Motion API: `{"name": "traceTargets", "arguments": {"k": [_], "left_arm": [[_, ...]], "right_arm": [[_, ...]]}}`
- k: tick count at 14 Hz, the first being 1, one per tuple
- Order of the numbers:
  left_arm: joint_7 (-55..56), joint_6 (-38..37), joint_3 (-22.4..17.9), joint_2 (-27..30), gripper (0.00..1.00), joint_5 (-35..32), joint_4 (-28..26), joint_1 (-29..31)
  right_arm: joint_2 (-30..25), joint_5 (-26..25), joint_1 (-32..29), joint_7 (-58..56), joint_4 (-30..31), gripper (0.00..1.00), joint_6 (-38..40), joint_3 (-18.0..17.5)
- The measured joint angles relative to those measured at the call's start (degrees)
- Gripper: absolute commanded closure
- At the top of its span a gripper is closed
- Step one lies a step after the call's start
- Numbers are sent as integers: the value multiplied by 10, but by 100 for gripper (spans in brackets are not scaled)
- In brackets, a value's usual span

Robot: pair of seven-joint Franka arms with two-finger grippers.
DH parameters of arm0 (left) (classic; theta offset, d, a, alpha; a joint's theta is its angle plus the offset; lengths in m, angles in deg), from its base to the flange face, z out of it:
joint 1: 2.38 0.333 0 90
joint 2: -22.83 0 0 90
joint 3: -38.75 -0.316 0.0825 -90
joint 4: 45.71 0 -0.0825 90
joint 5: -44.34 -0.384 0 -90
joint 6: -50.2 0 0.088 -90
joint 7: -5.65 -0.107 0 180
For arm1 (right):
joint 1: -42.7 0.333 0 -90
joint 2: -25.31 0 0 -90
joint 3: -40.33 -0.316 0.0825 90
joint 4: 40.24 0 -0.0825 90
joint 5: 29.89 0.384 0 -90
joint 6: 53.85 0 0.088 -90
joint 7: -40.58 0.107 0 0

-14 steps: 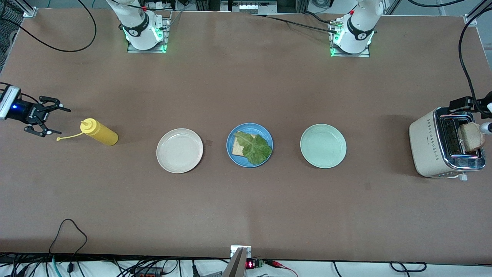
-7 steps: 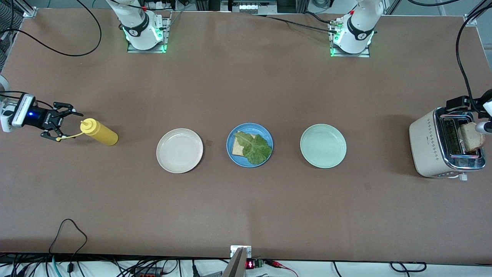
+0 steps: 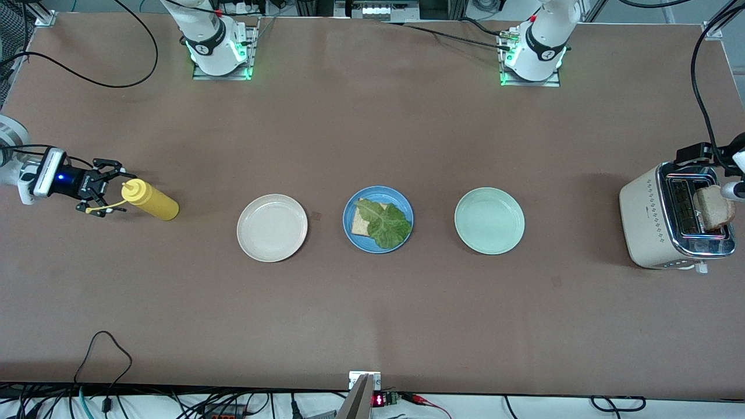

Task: Make sandwich in blue plate with both arms
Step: 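Grasp the yellow squeeze bottle with the right gripper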

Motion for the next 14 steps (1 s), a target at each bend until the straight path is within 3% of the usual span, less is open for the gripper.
{"name": "traceTargets", "arguments": {"k": [14], "left_arm": [[1, -3, 1, 0, 0, 0, 0, 0]], "right_arm": [[33, 18, 26, 0, 3, 0, 3, -1]]}}
